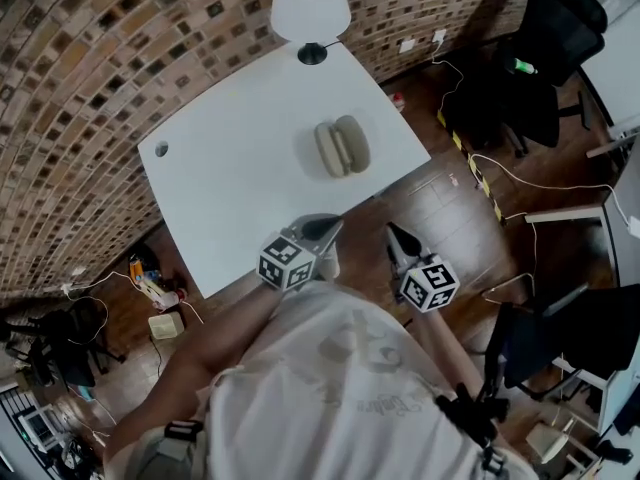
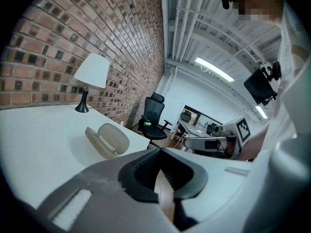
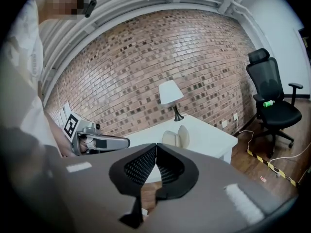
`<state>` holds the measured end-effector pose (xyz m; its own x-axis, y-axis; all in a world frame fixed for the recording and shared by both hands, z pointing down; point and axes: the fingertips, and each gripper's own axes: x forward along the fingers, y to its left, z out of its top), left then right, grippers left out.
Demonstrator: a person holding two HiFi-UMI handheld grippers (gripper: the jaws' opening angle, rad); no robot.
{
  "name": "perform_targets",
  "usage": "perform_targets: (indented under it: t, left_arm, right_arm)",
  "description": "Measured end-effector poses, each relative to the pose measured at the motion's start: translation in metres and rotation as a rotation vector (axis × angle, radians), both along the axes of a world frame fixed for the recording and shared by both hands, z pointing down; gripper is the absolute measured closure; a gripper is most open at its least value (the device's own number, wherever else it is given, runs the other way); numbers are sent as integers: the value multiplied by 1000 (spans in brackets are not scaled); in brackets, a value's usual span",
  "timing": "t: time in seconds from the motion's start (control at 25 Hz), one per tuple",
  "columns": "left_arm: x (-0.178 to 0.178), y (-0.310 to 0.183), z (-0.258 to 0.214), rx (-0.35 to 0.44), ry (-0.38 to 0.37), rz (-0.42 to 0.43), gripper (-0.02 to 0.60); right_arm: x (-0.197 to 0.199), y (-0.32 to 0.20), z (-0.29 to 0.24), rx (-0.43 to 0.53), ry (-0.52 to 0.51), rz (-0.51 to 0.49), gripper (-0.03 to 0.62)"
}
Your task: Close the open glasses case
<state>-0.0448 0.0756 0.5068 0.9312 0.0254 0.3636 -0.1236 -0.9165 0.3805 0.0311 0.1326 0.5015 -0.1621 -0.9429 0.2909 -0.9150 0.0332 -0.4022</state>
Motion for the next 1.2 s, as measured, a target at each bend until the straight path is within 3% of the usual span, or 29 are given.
perform_targets:
  t: [0.28, 0.8, 1.2]
  left_arm:
    - [26, -25, 0, -19, 5, 37, 575]
    - [44, -84, 1, -93, 48, 8, 575]
    - [35, -123, 16, -127, 33, -120, 575]
  right_arm:
    - [18, -30, -1, -25, 11, 8, 585]
    - [36, -107, -13, -95, 60, -57, 585]
    - [47, -145, 5, -174, 57, -136, 585]
